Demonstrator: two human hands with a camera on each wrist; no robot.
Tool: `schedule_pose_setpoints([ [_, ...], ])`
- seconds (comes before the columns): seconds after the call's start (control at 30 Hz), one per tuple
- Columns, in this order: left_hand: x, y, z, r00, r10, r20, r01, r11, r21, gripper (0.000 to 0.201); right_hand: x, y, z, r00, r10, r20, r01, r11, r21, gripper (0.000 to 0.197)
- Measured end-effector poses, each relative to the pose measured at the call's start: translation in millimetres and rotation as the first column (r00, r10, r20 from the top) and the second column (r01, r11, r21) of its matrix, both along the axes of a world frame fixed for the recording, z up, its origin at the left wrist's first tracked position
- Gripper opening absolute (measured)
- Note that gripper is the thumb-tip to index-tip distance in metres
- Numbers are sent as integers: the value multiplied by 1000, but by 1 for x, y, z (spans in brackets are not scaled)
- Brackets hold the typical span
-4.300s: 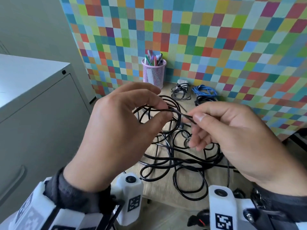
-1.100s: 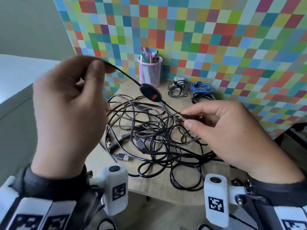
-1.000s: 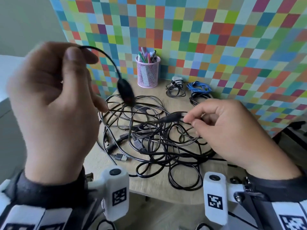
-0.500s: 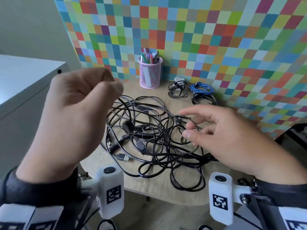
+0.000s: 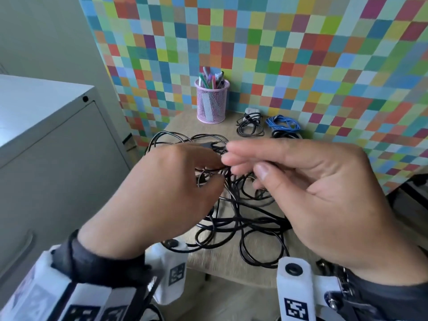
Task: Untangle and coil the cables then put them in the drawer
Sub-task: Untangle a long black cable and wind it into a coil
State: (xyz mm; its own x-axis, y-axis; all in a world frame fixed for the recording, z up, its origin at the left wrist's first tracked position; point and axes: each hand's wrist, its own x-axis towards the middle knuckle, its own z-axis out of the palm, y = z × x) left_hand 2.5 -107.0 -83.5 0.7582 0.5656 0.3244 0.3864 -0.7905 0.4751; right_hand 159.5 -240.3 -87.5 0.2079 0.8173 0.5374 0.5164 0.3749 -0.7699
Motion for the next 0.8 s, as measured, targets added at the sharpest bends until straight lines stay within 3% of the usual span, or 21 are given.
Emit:
schedule_pose_setpoints([
  [0.07, 4, -3, 0, 996, 19, 91, -16, 999, -28, 14, -2, -5, 5, 998, 57, 16, -57, 998, -16, 31],
  [0.17, 6, -3, 0, 969, 51, 242, -17, 990, -141, 24, -3, -7, 9, 990, 117, -80, -121, 992, -42, 19],
  [0.27, 8, -3, -3, 919, 82, 387, 16, 969, -245, 28, -2, -2, 6, 987, -46, -157, 52, 998, 36, 15],
  [0.33, 9, -4, -5, 897, 63, 438, 45, 972, -231, 31, 1, 2, 4, 959, -223, -174, 236, 970, 57, 14],
  [0.43, 11, -7, -10, 890, -8, 455, 98, 980, -173, 34, 8, 4, 1, 923, -359, -141, 357, 933, -37, 19],
  [0.5, 12, -8, -13, 896, -56, 440, 140, 977, -161, 34, 9, 5, -2, 932, -354, -77, 336, 924, -182, 37],
  [0.57, 12, -8, -13, 901, -90, 424, 178, 969, -173, 33, 8, 6, -4, 944, -330, -8, 315, 908, -277, 41],
  [0.67, 7, -4, -7, 914, -90, 395, 193, 954, -228, 34, 7, 6, -3, 941, -318, 118, 338, 903, -264, 35],
  [0.8, -5, 8, 4, 898, 12, 440, 165, 918, -362, 30, 12, 4, -6, 912, -383, 149, 404, 903, -150, 23],
])
